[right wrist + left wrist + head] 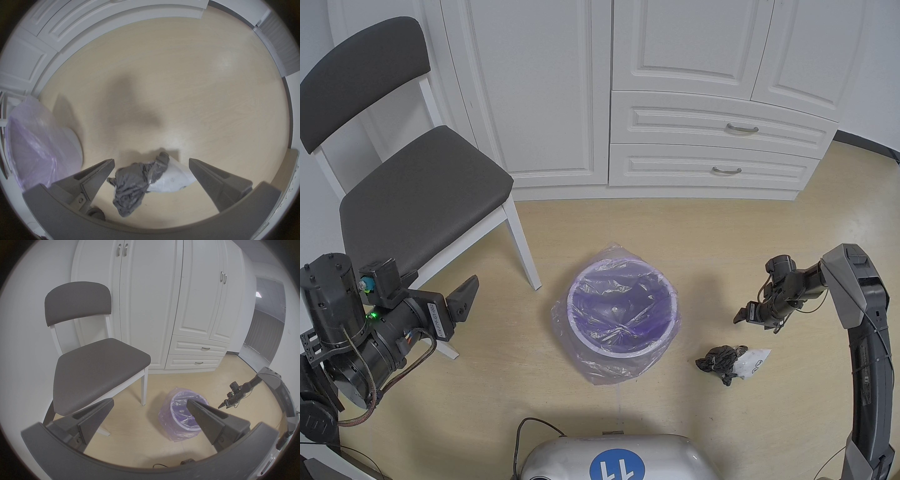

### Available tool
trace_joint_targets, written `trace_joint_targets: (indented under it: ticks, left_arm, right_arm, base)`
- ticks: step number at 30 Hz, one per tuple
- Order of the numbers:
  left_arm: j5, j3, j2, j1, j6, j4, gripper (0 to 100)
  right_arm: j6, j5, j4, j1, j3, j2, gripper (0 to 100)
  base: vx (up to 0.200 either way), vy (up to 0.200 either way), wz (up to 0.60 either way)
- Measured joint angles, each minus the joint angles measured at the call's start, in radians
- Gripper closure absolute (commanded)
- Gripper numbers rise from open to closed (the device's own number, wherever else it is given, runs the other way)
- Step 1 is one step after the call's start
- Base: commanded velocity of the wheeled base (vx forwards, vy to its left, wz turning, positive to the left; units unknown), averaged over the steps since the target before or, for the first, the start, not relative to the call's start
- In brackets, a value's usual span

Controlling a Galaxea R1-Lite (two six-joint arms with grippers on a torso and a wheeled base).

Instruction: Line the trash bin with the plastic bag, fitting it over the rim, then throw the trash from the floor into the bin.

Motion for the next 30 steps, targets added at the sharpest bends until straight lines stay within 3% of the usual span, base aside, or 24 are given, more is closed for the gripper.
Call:
trace_joint_targets:
  ticks: [6, 30]
  left_arm:
    - [0.0, -0.006, -0.004, 0.006, 0.004, 0.0, 0]
    - [0.001, -0.015, -0.014, 0.002, 0.015, -0.003, 0]
  right_arm:
    - [0.036, -0.033, 0.195, 0.019, -0.176, 0.094, 0]
    - [0.02, -0.064, 0.301, 0.135, -0.213, 0.173, 0]
  base:
    - [0.0, 0.0, 0.0]
    - [0.0, 0.0, 0.0]
